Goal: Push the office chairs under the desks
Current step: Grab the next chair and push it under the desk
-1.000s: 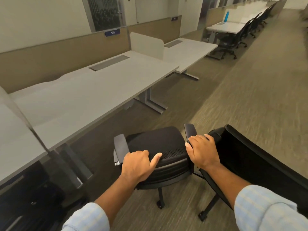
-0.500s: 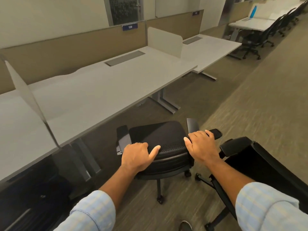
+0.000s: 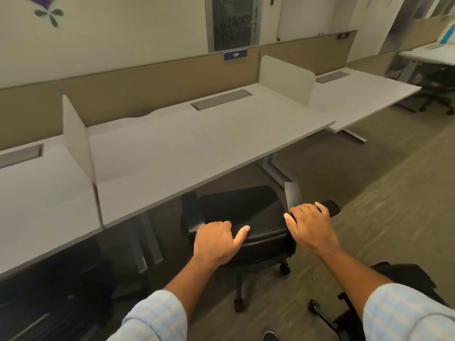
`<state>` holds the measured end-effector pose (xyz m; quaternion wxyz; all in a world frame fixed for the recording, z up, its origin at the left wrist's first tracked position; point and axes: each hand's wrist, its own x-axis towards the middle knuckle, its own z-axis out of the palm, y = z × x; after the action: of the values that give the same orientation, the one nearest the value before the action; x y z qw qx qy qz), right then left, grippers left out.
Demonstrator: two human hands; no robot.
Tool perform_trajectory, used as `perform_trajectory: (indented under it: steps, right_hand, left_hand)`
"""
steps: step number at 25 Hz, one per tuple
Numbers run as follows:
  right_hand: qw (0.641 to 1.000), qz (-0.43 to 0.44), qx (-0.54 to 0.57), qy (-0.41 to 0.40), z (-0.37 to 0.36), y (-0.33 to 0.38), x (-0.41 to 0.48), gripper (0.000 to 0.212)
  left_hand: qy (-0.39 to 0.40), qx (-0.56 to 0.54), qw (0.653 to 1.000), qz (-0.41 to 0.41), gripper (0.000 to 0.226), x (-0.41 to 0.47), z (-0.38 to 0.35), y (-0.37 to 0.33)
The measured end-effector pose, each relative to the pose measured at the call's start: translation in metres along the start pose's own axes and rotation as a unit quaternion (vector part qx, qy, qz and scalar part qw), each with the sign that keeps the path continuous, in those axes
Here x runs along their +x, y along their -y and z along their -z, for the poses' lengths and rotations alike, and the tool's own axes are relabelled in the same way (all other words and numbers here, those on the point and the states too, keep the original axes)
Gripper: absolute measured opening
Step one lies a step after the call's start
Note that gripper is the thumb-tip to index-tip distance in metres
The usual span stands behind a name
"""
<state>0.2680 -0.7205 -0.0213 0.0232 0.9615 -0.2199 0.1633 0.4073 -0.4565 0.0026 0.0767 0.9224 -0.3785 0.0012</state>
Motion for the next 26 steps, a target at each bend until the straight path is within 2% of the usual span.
perform_trajectory:
  steps: [5, 13, 18, 20, 26]
  right_hand:
    - [0.998, 0.047, 0.020, -0.020, -0.026, -0.029, 0.061, 0.048]
    - [0.995, 0.088, 0.048, 0.007, -0.048, -0.051, 0.138, 0.050]
    - [0.994, 0.091, 0.066, 0.017, -0.051, -0.043, 0.150, 0.055]
    - [0.992, 0.092, 0.079, 0.030, -0.056, -0.066, 0.176, 0.056]
    - [0.990, 0.102, 0.070, 0.061, -0.063, -0.054, 0.177, 0.059]
  left_hand:
    - [-0.011, -0.005, 0.999, 0.044, 0.078, 0.039, -0.005, -0.014]
    - [0.003, 0.011, 0.994, 0.112, 0.076, 0.096, -0.006, -0.028]
    - [0.005, 0.009, 0.994, 0.112, 0.074, 0.104, -0.004, -0.019]
    - [-0.001, 0.023, 0.992, 0.128, 0.072, 0.131, -0.005, -0.037]
    - [0.006, 0.010, 0.992, 0.127, 0.071, 0.128, -0.007, -0.024]
